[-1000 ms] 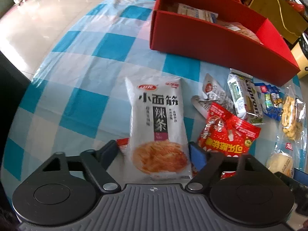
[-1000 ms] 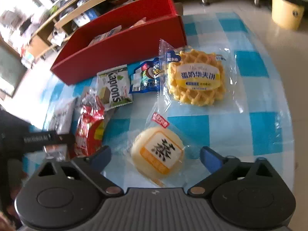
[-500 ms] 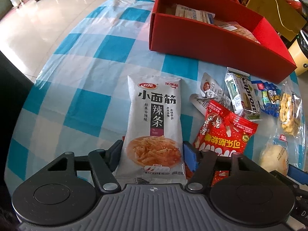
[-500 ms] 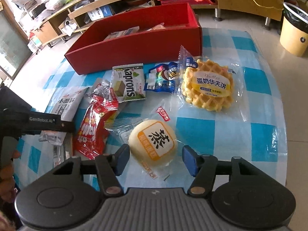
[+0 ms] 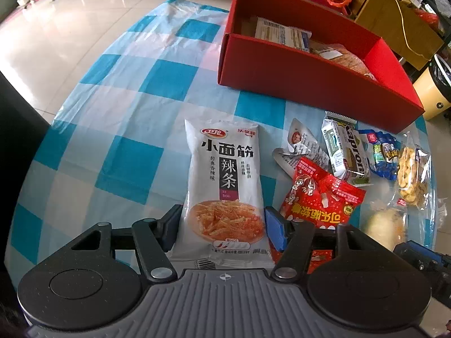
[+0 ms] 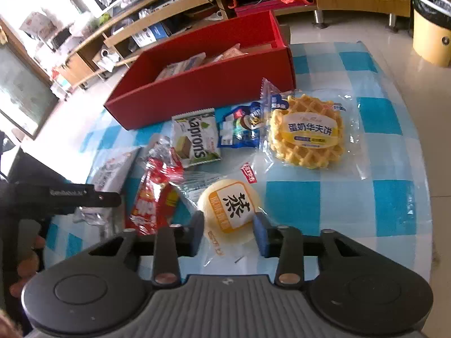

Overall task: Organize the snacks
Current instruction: 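Grasp the white spicy-strip bag with the left gripper while the right grasps the steamed bun pack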

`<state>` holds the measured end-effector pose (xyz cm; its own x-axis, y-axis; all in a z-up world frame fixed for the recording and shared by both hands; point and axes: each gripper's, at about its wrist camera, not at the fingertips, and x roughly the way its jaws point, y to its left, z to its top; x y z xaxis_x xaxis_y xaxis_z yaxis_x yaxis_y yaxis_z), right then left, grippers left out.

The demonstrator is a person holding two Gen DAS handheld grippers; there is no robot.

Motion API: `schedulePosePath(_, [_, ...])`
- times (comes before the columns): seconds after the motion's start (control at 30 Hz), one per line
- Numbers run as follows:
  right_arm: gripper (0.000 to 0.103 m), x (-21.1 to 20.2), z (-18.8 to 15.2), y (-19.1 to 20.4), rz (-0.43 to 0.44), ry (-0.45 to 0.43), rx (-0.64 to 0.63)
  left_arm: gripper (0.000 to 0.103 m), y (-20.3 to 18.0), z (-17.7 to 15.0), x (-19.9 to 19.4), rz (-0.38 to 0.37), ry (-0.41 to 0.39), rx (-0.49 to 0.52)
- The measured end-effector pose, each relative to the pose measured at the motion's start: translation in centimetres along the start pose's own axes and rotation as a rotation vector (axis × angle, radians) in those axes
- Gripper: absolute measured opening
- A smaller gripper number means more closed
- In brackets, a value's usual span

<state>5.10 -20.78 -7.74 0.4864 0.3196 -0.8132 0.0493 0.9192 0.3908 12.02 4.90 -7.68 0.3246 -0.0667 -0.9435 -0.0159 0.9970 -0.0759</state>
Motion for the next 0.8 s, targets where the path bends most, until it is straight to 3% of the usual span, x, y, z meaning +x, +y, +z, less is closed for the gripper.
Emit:
schedulePosePath(0.03, [0.015, -0.1, 0.2, -0.1, 0.017, -0.002, 0.012, 0.062, 0.0, 0.0, -0.1, -0.007, -0.001, -0.002])
schedulePosePath(0.07, [0.011, -0.2, 0.3, -0.3, 0.024, -0.006, 0.022, 0.061, 0.1, 0.1, -0.2, -0.011, -0.003, -0.004])
schedulePosePath(0.2, [0.012, 0.1, 0.5, -0.7, -0.019, -0.003, 0.035, 0.064, 0.1, 0.2, -0.4, -0.017, -0.011, 0.000])
schedulePosePath(0.3, [0.034, 0.1, 0.9, -0.4, -0.035, -0.001, 0.015, 0.069, -0.2, 0.1, -0.1, -0.019, 0.000, 0.010])
schedulePosePath(0.37, [0.068, 0.3, 1.3, 0.4, -0.044, -0.011, -0.030, 0.075, -0.4, 0.1, 0.3, -0.011, 0.006, 0.017])
schedulePosePath(0.43, [0.077, 0.8, 1.5, 1.7, -0.059, -0.019, -0.104, 0.081, -0.6, 0.1, 0.7, -0.004, 0.010, 0.022])
schedulePosePath(0.67, [0.079, 5.1, 0.9, 3.8, -0.137, 0.078, -0.233, 0.087, -0.5, 0.1, 2.4, 0.050, 0.024, 0.027])
schedulePosePath(0.8, [0.085, 5.8, 0.4, 3.3, -0.132, 0.097, -0.214, 0.088, -0.3, 0.4, 2.5, 0.051, 0.021, 0.015])
